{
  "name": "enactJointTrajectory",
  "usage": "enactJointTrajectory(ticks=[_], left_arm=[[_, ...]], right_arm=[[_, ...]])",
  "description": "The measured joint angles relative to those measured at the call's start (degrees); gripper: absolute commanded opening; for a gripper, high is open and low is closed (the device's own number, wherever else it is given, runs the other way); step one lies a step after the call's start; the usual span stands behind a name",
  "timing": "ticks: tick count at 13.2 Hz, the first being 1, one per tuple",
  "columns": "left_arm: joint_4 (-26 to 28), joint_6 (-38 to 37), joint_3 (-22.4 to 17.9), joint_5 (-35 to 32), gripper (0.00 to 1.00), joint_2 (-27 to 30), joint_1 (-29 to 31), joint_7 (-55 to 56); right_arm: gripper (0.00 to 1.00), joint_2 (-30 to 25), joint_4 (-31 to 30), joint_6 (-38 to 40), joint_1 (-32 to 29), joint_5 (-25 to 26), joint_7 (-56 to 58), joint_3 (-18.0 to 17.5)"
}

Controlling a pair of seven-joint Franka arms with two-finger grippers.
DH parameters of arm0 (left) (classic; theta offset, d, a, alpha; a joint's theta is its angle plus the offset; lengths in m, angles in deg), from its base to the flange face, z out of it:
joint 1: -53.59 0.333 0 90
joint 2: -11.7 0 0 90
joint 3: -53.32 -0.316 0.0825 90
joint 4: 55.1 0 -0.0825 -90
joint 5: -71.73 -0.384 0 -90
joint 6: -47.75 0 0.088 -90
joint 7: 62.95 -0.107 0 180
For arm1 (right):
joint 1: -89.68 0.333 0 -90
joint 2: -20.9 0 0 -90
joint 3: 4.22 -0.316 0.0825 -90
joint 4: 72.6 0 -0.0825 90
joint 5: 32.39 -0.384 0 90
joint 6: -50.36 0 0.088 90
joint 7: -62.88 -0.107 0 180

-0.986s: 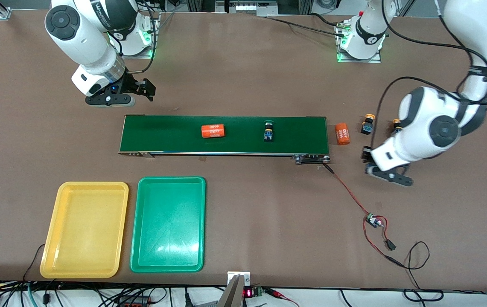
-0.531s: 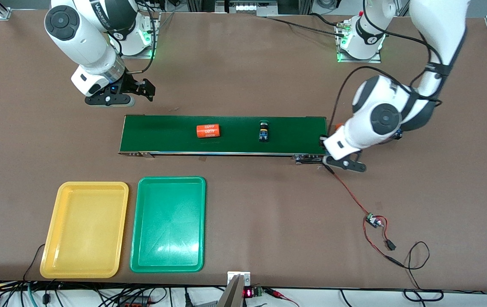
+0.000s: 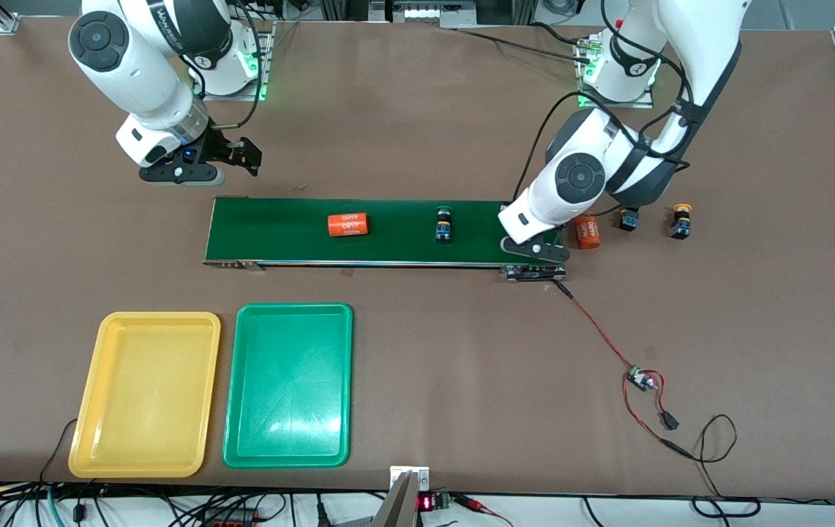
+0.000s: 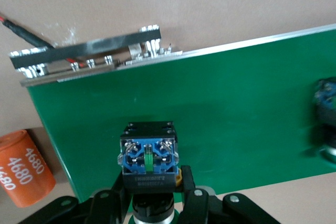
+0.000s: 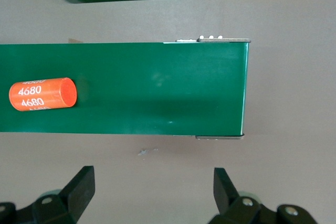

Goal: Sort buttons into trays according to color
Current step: 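Place the button on the conveyor while the right gripper approaches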

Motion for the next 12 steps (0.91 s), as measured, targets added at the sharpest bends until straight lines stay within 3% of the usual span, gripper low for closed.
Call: enactJointTrajectory(ticks=[1, 3, 5, 6, 12], left_arm=[[0.3, 0.1, 0.0, 0.0, 0.33, 0.0, 0.0, 0.0], [0.6, 1.1, 0.0, 0.0, 0.52, -0.2, 0.1, 0.0], [0.7, 1.9, -0.1, 0.0, 0.89, -0.5, 0.1, -0.1], [0.7, 2.5, -0.1, 0.0, 1.0, -0.7, 0.1, -0.1], [-0.1, 2.2, -0.1, 0.0, 1.0, 0.7, 1.5, 0.0]], right_arm=[[1.0, 0.0, 0.0, 0.0, -0.1, 0.0, 0.0, 0.0], [1.0, 0.0, 0.0, -0.4, -0.1, 0.0, 0.0, 0.1], [1.0, 0.5, 0.0, -1.5, 0.3, 0.0, -0.5, -0.1], [1.0, 1.0, 0.0, -2.2, 1.1, 0.0, -1.3, -0.2], [1.0, 5.6, 0.0, -8.6, 8.8, 0.0, -3.7, -0.6]])
